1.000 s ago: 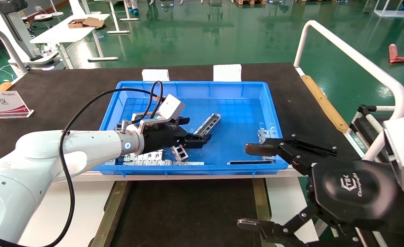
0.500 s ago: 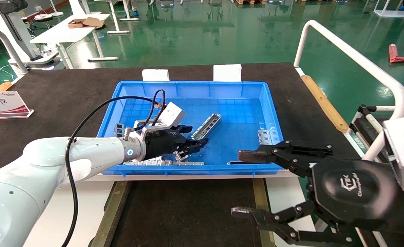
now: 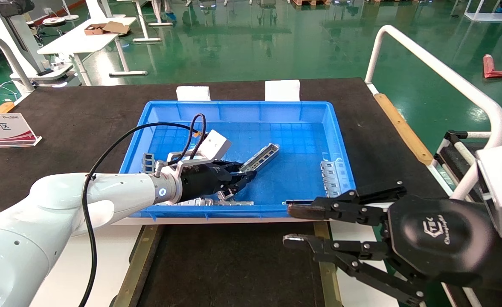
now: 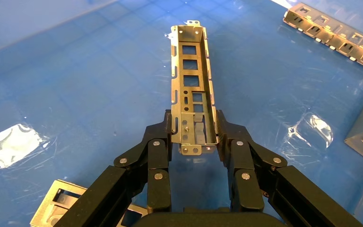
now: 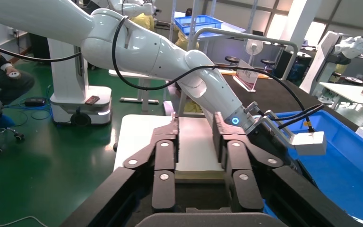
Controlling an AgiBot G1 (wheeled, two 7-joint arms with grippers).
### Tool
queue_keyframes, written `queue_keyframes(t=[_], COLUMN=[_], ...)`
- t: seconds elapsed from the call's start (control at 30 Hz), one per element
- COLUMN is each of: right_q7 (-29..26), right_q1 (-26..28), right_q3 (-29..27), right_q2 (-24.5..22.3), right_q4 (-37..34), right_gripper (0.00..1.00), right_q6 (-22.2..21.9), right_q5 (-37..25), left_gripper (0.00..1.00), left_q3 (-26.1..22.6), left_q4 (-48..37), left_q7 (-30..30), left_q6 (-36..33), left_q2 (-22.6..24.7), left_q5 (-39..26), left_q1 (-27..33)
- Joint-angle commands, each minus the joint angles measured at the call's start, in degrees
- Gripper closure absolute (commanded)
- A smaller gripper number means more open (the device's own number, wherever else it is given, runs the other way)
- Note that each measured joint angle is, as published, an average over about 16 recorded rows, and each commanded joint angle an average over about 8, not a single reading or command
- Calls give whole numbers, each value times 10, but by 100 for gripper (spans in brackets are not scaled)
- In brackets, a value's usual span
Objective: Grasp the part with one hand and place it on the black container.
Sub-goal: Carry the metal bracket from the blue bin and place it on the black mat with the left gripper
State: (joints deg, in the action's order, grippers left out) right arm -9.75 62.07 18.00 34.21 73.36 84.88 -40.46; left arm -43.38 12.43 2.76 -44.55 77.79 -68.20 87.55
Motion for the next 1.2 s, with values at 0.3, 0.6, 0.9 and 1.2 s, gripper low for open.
queue_keyframes(t=[0.3,0.6,0.9,1.2], right_q7=[0,0,0,0], right_q1=[0,0,0,0], right_q3=[0,0,1,1], right_q2=[0,0,0,0], right_q4=[0,0,0,0], right_gripper=[100,100,100,100], right_q6=[0,0,0,0], right_q5=[0,0,0,1], left_gripper=[100,100,100,100], left_q3=[0,21,30,27], left_q4=[6,8,27,91], left_q7=[-37,-96,-126,-127], left_q6=[-34,-163,-299,-392], left_q2=[-9,-42,-87,-145], left_q5=[31,72,94,101], left_q1=[12,33,38,11])
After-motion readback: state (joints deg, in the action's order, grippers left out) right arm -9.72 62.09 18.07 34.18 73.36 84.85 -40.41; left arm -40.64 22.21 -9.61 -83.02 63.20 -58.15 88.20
